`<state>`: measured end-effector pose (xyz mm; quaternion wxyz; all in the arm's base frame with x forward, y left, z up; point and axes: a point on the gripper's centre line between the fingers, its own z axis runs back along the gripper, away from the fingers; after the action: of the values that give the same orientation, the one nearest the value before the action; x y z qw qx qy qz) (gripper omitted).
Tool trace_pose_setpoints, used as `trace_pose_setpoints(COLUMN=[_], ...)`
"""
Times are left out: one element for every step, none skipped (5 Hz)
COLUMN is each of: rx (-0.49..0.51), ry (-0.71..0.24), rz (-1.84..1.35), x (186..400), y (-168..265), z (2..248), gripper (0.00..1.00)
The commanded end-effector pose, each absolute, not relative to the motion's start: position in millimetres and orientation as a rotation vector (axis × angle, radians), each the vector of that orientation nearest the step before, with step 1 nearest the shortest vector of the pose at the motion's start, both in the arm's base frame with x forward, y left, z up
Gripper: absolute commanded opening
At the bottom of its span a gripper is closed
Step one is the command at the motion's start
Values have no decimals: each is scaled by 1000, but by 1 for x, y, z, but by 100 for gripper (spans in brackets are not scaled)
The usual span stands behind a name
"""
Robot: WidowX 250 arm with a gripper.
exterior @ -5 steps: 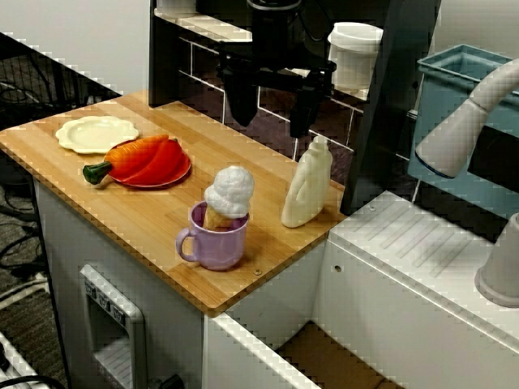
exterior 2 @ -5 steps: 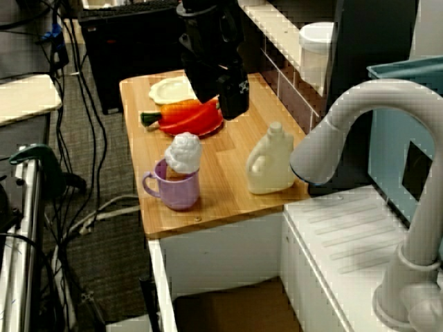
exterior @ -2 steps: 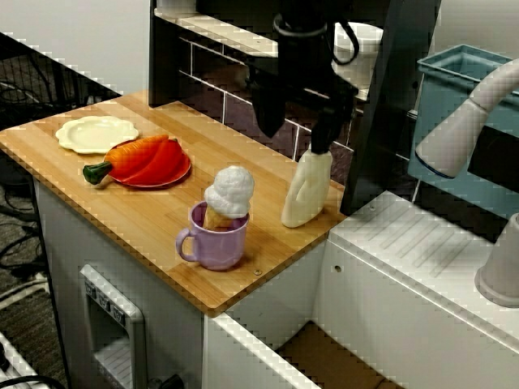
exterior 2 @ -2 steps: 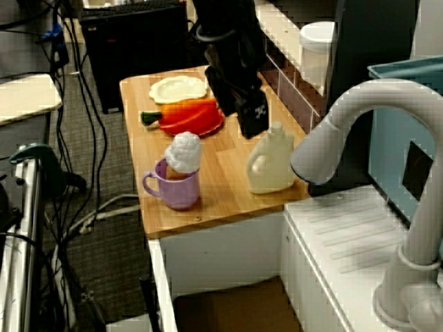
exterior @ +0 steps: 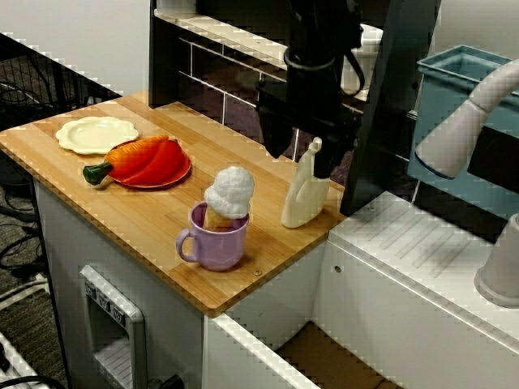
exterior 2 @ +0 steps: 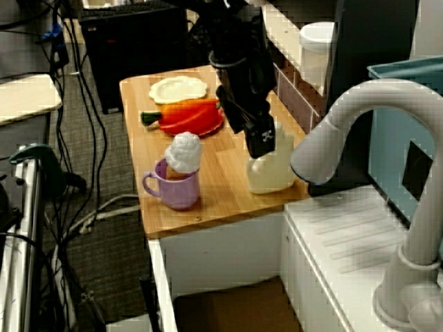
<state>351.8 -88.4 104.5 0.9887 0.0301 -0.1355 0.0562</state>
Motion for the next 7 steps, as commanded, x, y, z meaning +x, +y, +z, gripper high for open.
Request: trace_pose_setpoints(rx=[54, 62, 74, 67, 70, 61, 27], ry=[-307, -303, -291, -291, -293, -277, -268], rz=[131, 146, 153, 201, 230, 240, 237], x=[364, 367, 372, 374, 373, 372, 367], y=[-83, -82, -78, -73, -68, -62, -55], z=[108, 102, 96, 94, 94, 99, 112], gripper=[100, 100, 100, 69, 0, 0, 0])
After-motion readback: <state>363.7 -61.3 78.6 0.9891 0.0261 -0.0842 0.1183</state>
